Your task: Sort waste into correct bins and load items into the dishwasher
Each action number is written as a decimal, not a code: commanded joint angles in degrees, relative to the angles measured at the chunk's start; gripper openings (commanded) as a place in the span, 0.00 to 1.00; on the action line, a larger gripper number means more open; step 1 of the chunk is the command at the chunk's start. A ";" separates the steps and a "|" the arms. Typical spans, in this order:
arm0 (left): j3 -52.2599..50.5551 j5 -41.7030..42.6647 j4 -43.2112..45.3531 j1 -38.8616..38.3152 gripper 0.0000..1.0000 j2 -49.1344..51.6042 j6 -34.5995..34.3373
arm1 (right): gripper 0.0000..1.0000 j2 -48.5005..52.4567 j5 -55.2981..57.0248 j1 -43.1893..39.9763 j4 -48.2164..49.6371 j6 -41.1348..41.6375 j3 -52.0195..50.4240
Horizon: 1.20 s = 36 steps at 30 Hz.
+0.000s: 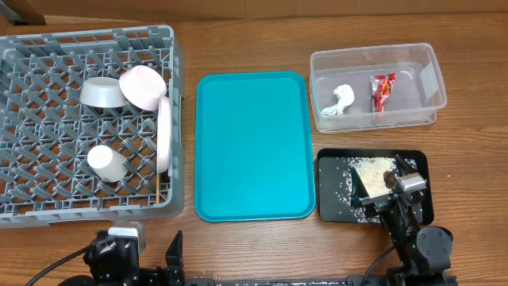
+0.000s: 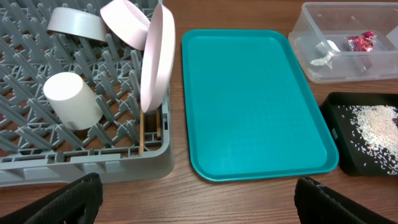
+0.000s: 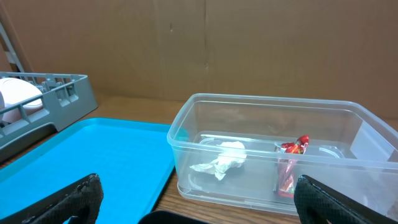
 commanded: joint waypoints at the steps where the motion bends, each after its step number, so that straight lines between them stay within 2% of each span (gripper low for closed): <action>1: 0.07 0.66 0.07 -0.11 1.00 -0.39 0.66 | 1.00 -0.66 -0.28 -0.20 0.20 -0.26 -0.59; 18: -0.02 0.68 0.13 -0.11 1.00 -0.42 0.68 | 1.00 -0.66 -0.31 -0.20 0.20 -0.26 -0.59; 20: -0.92 0.48 2.43 -0.13 1.00 -0.48 0.90 | 1.00 -0.66 -0.28 -0.20 0.20 -0.26 -0.59; 24: -9.73 0.96 14.60 -0.98 1.00 -3.98 0.83 | 1.00 -0.66 -0.28 -0.20 0.20 -0.26 -0.59; 28: -24.68 2.23 28.57 -4.44 1.00 -10.60 0.68 | 1.00 -0.66 -0.28 -0.20 0.22 -0.26 -0.59; 29: -28.59 2.40 32.54 -5.38 1.00 -12.31 0.68 | 1.00 -0.66 -0.28 -0.20 0.20 -0.26 -0.59; 30: -35.36 2.34 40.76 -7.13 1.00 -15.08 0.68 | 1.00 -0.66 -0.28 -0.20 0.20 -0.26 -0.59; 36: -51.10 1.09 65.72 -9.99 1.00 -18.16 0.68 | 1.00 -0.66 -0.28 -0.20 0.20 -0.28 -0.59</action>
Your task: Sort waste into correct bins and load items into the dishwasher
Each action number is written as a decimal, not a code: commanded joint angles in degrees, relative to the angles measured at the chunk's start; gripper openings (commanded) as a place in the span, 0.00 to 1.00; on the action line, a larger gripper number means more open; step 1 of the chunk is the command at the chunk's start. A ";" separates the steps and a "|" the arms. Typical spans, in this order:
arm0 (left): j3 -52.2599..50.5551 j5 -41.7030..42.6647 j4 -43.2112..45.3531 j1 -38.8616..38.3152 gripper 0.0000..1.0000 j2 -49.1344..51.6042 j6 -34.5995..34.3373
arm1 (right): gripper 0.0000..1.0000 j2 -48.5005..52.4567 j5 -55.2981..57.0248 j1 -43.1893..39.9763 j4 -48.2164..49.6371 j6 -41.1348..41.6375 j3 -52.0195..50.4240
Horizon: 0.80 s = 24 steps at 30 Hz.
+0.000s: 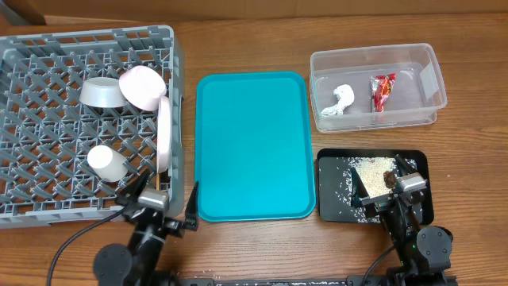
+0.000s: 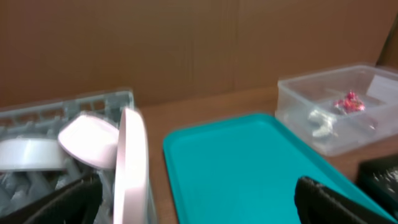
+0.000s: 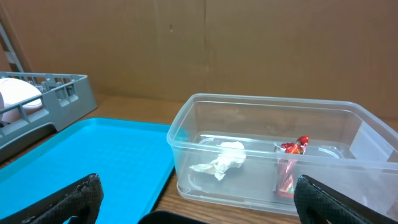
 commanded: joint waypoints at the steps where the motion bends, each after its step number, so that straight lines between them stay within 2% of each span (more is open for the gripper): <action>1: -8.72 -0.63 12.72 -1.40 1.00 -1.46 0.42 | 1.00 -0.66 -0.28 -0.20 0.20 -0.24 -0.59; 4: -14.73 -5.03 25.20 -1.99 1.00 -1.46 -0.46 | 1.00 -0.66 -0.28 -0.20 0.20 -0.22 -0.59; 8: -19.52 -14.88 33.99 -2.47 1.00 -1.49 -4.83 | 1.00 -0.66 -0.31 -0.20 0.20 -0.22 -0.59; 12: -19.58 -18.71 29.64 -2.58 1.00 -1.49 -4.96 | 1.00 -0.66 -0.28 -0.20 0.20 -0.22 -0.59; 15: -19.61 -14.53 20.13 -2.58 1.00 -1.46 -5.55 | 1.00 -0.66 -0.28 -0.20 0.20 -0.22 -0.59; 24: -19.58 -14.64 20.00 -2.54 1.00 -1.42 -5.38 | 1.00 -0.66 -0.28 -0.20 0.20 -0.22 -0.59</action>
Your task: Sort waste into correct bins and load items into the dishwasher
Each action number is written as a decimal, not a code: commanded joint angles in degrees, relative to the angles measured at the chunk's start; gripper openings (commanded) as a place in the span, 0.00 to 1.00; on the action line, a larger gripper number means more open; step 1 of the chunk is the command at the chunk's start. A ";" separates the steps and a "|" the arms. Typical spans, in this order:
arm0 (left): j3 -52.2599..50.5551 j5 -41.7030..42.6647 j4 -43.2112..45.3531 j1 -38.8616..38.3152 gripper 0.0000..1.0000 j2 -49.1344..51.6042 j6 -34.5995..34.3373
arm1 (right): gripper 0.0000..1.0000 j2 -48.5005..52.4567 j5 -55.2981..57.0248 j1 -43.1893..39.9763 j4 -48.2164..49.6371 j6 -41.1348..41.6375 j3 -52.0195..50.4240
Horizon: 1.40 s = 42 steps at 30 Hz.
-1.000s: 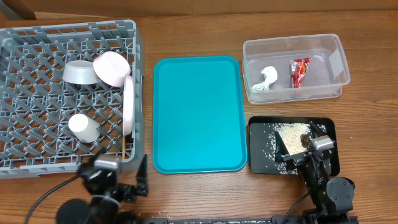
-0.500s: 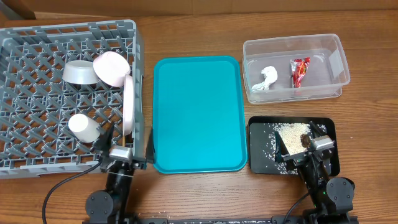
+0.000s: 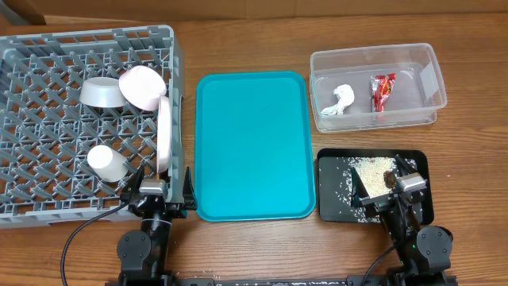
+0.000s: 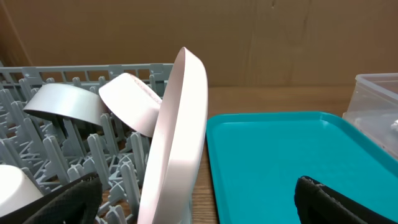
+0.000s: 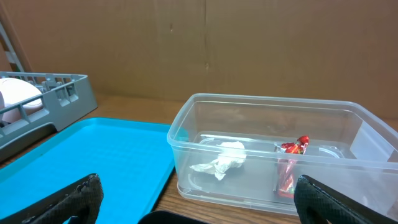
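Note:
The grey dish rack (image 3: 48, 202) holds a grey bowl (image 3: 99, 93), a pink bowl (image 3: 143, 87), an upright pink plate (image 3: 164, 135) and a white cup (image 3: 107, 163). In the clear bin (image 3: 432, 75) lie a white tissue (image 3: 340, 99) and a red wrapper (image 3: 382, 90). Rice is scattered in the black bin (image 3: 421, 210). My left gripper (image 3: 163, 195) is open and empty, low at the table's front, just behind the plate (image 4: 177, 137). My right gripper (image 3: 397, 191) is open and empty over the black bin, facing the clear bin (image 5: 267, 106).
A bare teal tray (image 3: 252, 145) lies between the rack and the bins. The left wrist view shows the tray (image 4: 280, 155) to the right of the plate. Brown cardboard walls stand behind the table.
My left gripper has moved a little farther forward and squared up. Its camera now sits close behind the pink plate's edge. The right arm has not moved.
At first my left gripper was back at the table's near edge, looking down on the rack and tray. Then it stood forward and tilted at the rack's front corner. Now it sits level behind the plate. The right gripper stayed open over the black bin throughout.

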 commanded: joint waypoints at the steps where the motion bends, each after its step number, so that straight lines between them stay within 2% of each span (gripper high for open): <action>1: -0.20 -0.13 -0.11 -0.33 1.00 -0.48 -0.79 | 1.00 -0.66 -0.26 -0.20 0.22 -0.22 -0.59; 42: -0.20 -0.15 -0.09 -1.07 1.00 -0.61 -0.76 | 1.00 -0.66 -0.26 -0.20 0.22 -0.22 -0.59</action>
